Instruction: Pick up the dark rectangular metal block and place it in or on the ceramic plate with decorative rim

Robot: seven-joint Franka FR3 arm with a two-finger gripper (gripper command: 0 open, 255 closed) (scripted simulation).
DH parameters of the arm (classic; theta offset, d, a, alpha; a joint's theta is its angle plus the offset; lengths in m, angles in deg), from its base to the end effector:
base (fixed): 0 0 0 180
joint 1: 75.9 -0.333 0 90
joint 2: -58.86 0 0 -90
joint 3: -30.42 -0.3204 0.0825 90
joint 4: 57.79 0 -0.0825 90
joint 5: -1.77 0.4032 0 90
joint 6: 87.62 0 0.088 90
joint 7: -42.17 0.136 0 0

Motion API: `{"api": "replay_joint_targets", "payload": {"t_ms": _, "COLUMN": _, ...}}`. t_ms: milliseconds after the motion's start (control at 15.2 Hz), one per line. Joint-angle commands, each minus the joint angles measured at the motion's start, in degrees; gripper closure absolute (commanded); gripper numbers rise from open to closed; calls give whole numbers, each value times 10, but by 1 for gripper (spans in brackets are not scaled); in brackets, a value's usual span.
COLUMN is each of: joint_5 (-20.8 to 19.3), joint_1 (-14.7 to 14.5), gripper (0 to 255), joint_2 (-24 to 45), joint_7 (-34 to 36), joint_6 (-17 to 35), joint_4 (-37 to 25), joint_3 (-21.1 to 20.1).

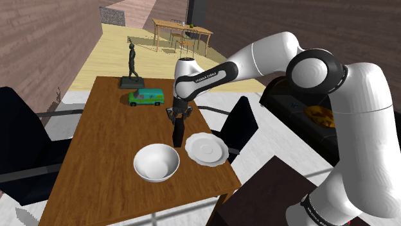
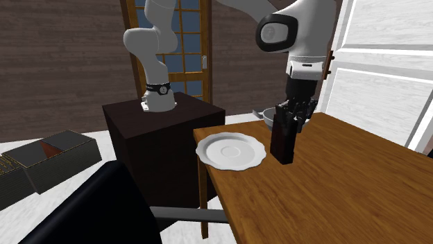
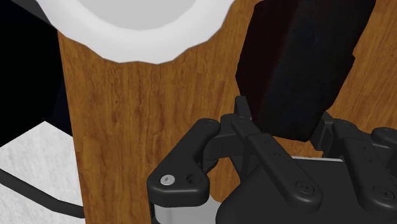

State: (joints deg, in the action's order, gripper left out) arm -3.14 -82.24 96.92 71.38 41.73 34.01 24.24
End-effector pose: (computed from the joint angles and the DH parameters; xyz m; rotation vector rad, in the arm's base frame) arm 0.6977 0.1427 0.2047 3.1140 -0.4062 -0.0064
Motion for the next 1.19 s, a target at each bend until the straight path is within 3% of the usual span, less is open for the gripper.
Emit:
{"api": "replay_joint_targets", "payload": {"t_ms": 0, "joint_5": 0, "joint_1": 0, "gripper": 255, "joint_2": 1, "joint_7": 0, "joint_6": 0, "joint_4": -1, "joint_3": 0}}
{"api": "replay_joint_targets", "payload": {"t_ms": 1122, "joint_5": 9, "joint_1": 3, "gripper": 255, "joint_2": -67, "joint_7": -5, "joint_6": -95, "joint_4": -27, "joint_3": -6}}
